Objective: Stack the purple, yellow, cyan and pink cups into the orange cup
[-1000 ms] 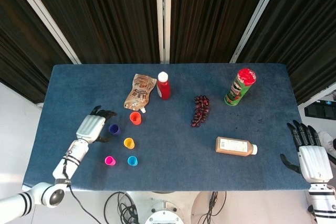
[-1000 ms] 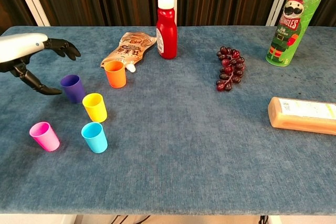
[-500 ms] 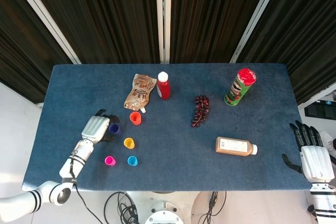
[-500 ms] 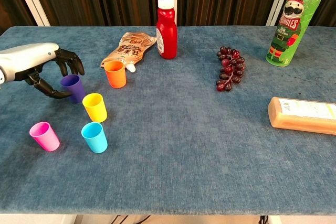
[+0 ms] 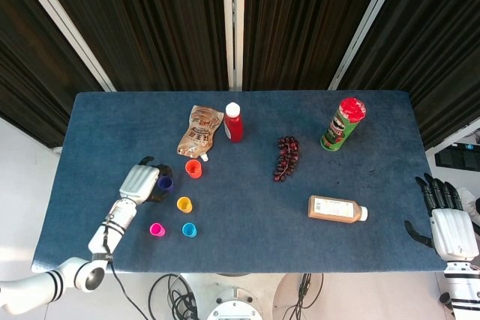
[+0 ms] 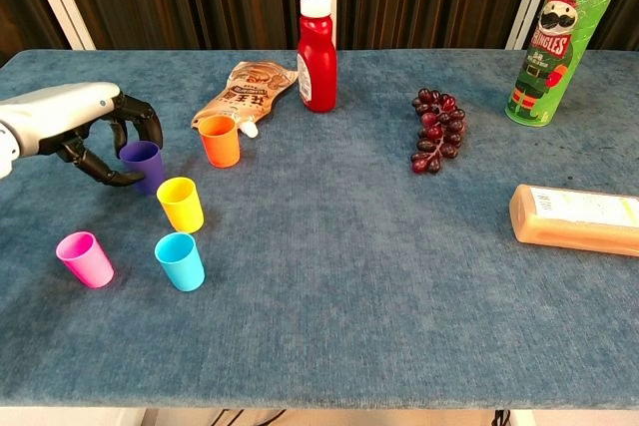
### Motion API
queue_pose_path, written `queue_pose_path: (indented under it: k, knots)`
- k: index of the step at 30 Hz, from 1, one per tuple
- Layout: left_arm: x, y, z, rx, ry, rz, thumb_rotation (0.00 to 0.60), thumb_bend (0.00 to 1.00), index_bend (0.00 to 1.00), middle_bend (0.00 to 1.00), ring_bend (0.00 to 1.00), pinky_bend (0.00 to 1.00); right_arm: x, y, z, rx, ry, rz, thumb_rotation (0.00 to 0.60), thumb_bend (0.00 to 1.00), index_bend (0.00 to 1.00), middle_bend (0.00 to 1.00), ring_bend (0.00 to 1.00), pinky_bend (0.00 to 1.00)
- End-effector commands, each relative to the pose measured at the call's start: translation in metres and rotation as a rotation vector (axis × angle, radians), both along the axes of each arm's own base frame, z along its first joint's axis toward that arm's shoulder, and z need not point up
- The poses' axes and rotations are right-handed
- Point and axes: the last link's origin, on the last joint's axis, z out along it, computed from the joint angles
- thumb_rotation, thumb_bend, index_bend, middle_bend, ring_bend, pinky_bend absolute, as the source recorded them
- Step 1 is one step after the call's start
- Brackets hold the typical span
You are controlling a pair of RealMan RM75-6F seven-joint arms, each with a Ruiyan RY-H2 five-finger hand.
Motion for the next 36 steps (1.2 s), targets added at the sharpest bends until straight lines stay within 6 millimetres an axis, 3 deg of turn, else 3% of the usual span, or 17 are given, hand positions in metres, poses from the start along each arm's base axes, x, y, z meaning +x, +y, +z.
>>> queue_pose_path:
  k: [1, 12, 20, 25, 36]
  knots:
    - [0.006, 0.001, 0.005, 0.019, -0.012, -0.016, 0.6, 0.31, 0.47, 0.49, 0.49, 0.16, 0.0, 0.0, 0.0, 0.0, -0.001, -0.001, 0.6, 0.21, 0.0, 0.0, 0.0, 0.0]
    - [0.051, 0.028, 0.03, 0.092, -0.062, -0.074, 0.6, 0.31, 0.47, 0.49, 0.49, 0.16, 0.0, 0.0, 0.0, 0.005, -0.004, 0.004, 0.6, 0.21, 0.0, 0.0, 0.0, 0.0]
    - [0.081, 0.036, 0.023, 0.054, -0.073, -0.09, 0.6, 0.31, 0.47, 0.49, 0.51, 0.16, 0.001, 0.0, 0.002, 0.001, -0.005, 0.008, 0.6, 0.21, 0.0, 0.0, 0.0, 0.0]
    - [0.088, 0.037, 0.015, 0.033, -0.096, -0.079, 0.6, 0.31, 0.47, 0.49, 0.51, 0.16, -0.001, -0.001, 0.001, 0.009, -0.01, 0.001, 0.6, 0.21, 0.0, 0.0, 0.0, 0.0]
    - [0.08, 0.041, -0.002, 0.014, -0.104, -0.041, 0.6, 0.31, 0.47, 0.49, 0.5, 0.16, -0.005, -0.002, 0.003, 0.008, -0.012, -0.011, 0.6, 0.21, 0.0, 0.0, 0.0, 0.0]
